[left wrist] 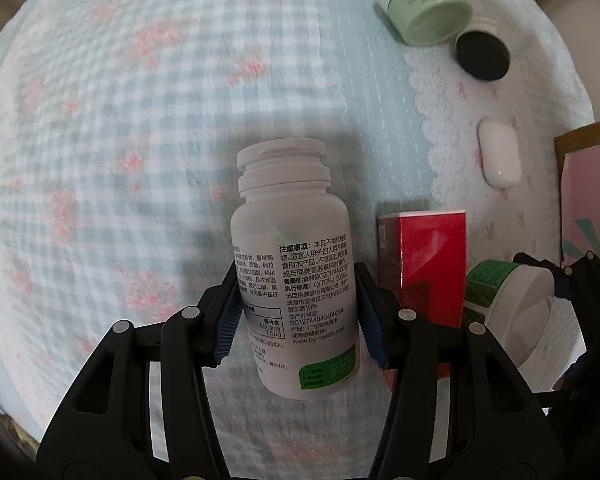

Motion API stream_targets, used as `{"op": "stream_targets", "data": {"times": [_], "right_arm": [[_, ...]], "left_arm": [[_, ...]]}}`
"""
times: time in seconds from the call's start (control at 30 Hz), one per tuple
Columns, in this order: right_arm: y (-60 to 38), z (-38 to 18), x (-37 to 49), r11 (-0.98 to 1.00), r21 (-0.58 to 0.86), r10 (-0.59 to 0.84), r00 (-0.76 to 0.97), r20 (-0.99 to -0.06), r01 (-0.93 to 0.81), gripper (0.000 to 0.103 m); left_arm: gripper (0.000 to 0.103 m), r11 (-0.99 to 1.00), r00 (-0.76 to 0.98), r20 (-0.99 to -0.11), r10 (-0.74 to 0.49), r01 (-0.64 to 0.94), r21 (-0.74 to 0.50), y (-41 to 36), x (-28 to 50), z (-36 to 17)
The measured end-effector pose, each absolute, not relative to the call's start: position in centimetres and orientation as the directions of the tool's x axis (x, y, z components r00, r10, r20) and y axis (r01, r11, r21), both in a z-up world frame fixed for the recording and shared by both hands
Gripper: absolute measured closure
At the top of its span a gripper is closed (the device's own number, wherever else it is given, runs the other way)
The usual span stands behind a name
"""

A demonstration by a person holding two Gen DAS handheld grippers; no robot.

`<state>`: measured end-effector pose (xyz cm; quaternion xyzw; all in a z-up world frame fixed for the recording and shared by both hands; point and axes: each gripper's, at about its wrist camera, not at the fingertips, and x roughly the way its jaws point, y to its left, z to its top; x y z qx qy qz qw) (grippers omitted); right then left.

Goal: Organize rigid objects
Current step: 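Grasp the white pill bottle with the left tool while the right tool grasps the white round container, then carry the pill bottle and white container into the cardboard box and release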

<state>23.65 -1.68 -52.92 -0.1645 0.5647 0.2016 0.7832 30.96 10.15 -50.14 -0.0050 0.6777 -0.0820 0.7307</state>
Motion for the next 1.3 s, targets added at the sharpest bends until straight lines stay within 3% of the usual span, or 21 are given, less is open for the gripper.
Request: {"op": "stream_targets", "data": {"times": [0.2, 0.57, 1.03, 1.3], "right_arm": [[-1.2, -52.1, 22.8, 0.876, -0.042, 0.117, 0.298, -0.947, -0.481, 0.037], [-1.1, -43.9, 19.6, 0.917, -0.050, 0.113, 0.378, -0.919, -0.395, 0.037], [-3.6, -28.2, 16.3, 0.985, 0.013, 0.094, 0.467, -0.879, -0.173, 0.037], [-9.4, -24.0, 15.7, 0.996, 0.019, 0.063, 0.499, -0.864, -0.091, 0.037]], "left_arm": [[0.055, 0.986, 0.115, -0.983, -0.146, 0.098, -0.135, 12.4, 29.8, -47.2], [0.055, 0.982, 0.236, -0.954, -0.184, 0.093, -0.166, 16.1, 25.4, -37.4], [0.055, 0.957, 0.386, -0.884, -0.264, 0.217, -0.191, 11.9, 21.3, -24.1], [0.056, 0.939, 0.424, -0.851, -0.311, 0.278, -0.205, 6.6, 19.9, -20.3]]}}
